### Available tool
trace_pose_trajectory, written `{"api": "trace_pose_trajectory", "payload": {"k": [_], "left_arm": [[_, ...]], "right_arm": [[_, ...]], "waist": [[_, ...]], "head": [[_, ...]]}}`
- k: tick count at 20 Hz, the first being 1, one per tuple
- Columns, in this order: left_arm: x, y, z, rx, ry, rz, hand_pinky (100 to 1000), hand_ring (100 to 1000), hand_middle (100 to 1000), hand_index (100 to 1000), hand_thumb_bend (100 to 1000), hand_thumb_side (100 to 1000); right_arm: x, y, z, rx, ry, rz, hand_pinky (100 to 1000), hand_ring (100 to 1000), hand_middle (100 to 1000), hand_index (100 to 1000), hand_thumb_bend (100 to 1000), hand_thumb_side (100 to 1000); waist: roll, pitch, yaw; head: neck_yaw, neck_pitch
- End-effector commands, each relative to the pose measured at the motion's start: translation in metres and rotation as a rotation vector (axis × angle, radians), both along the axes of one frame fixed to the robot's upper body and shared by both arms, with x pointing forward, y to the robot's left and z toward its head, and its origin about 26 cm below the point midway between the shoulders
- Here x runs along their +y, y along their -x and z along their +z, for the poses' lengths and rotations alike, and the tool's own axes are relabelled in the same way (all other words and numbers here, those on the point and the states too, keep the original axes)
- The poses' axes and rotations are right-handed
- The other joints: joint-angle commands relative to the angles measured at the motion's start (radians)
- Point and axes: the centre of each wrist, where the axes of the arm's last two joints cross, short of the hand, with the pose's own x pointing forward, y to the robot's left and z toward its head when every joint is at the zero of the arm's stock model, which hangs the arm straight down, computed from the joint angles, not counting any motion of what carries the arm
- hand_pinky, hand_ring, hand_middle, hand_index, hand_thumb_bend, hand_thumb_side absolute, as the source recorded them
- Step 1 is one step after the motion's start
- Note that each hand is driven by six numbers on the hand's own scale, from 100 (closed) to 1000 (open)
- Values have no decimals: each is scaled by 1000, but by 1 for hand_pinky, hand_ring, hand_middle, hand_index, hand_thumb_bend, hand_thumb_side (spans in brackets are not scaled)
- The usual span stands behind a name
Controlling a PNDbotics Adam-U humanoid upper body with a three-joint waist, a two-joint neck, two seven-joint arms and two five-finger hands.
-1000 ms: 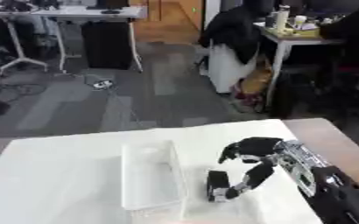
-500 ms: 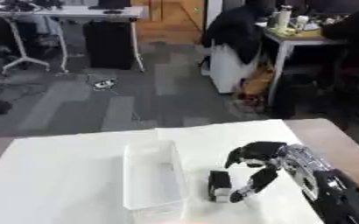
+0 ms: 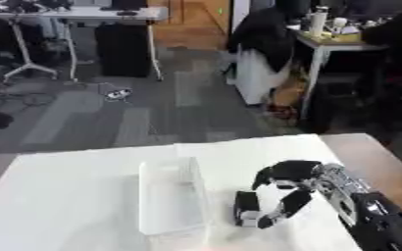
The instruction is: Pick up objects on the table and place them in the box.
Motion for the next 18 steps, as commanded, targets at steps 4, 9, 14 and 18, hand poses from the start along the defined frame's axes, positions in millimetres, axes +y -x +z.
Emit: {"api": "trace_pose_trajectory", "payload": {"k": [4, 9, 14, 18], "left_arm": [[1, 1, 11, -31, -26, -6, 588, 602, 741, 861, 154, 1000], [1, 1, 11, -31, -26, -5, 588, 602, 741, 861, 155, 1000], [1, 1, 11, -30, -27, -6, 588, 602, 741, 861, 155, 1000], [1, 1, 11, -31, -26, -9, 588, 602, 741, 861, 154, 1000]], "right_arm": [[2, -1, 12, 67, 108, 137, 771, 767, 824, 892, 822, 1000], [-1, -1, 10, 76, 119, 128, 775, 770, 825, 889, 821, 1000], [1, -1, 9, 74, 119, 132, 772, 767, 825, 901, 821, 1000], [11, -1, 8, 59, 91, 164, 766, 763, 822, 907, 819, 1000]], "waist": [[2, -9, 1], [2, -9, 0], [3, -9, 0], [3, -9, 4]], "head": [[-5, -3], [-10, -11], [-6, -8], [-7, -6]]}}
